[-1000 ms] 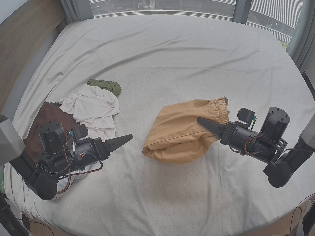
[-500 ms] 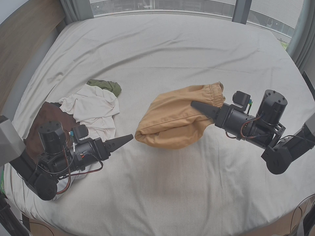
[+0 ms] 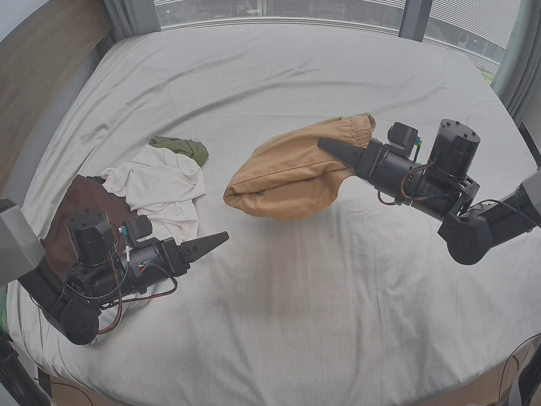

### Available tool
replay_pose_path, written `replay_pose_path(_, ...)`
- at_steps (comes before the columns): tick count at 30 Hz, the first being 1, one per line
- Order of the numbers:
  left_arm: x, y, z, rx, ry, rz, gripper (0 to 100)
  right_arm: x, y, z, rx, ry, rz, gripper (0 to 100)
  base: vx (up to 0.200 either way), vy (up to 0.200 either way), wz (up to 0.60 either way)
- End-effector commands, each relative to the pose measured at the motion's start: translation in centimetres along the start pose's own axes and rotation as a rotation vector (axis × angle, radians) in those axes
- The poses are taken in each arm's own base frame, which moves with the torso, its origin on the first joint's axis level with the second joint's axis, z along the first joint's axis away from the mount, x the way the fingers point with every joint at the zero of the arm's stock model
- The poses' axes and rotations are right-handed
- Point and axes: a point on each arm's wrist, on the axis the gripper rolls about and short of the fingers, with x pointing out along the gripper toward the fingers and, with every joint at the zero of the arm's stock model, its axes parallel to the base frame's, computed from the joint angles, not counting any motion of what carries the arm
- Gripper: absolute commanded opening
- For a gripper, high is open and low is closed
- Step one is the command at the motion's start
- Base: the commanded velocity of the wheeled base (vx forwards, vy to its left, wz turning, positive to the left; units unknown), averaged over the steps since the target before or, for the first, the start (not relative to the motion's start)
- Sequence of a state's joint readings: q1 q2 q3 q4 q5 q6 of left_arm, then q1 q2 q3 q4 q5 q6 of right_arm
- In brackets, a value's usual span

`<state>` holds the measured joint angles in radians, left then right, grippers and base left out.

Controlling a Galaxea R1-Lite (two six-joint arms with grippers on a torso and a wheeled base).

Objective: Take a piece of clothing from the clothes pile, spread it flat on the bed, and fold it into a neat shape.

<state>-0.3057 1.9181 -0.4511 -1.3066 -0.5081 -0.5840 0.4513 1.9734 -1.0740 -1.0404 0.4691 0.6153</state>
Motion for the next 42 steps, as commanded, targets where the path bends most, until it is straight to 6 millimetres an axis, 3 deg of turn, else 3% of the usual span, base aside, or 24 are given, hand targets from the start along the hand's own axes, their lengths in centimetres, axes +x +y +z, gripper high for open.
replay_pose_path(1, -0.1, 0.1, -0.1, -0.003, 0.004, 0.002, 100, 2.1, -1.4, -0.2, -0.009, 0.009, -0.004, 0, 0.0, 0.0, 0.0)
replay_pose_path(23, -0.4, 0.2, -0.3, -0.009, 0.011, 0.012, 100, 8.9, -5.9, 1.8, -0.036, -0.039, -0.002, 0, 0.0, 0.0, 0.0)
replay_pose_path(28, -0.7, 0.5, -0.3, -0.013, 0.007, 0.026, 100, 10.1, -7.9, 2.0, -0.042, -0.054, -0.014, 0, 0.0, 0.0, 0.0)
replay_pose_path(35, -0.8, 0.4, -0.3, -0.011, 0.006, 0.018, 100, 10.0, -12.2, -0.5, -0.072, -0.008, -0.086, 0, 0.0, 0.0, 0.0)
replay_pose_path(42, -0.9, 0.4, -0.2, -0.009, 0.003, 0.015, 100, 8.6, -13.4, -2.7, -0.048, 0.076, -0.149, 0, 0.0, 0.0, 0.0)
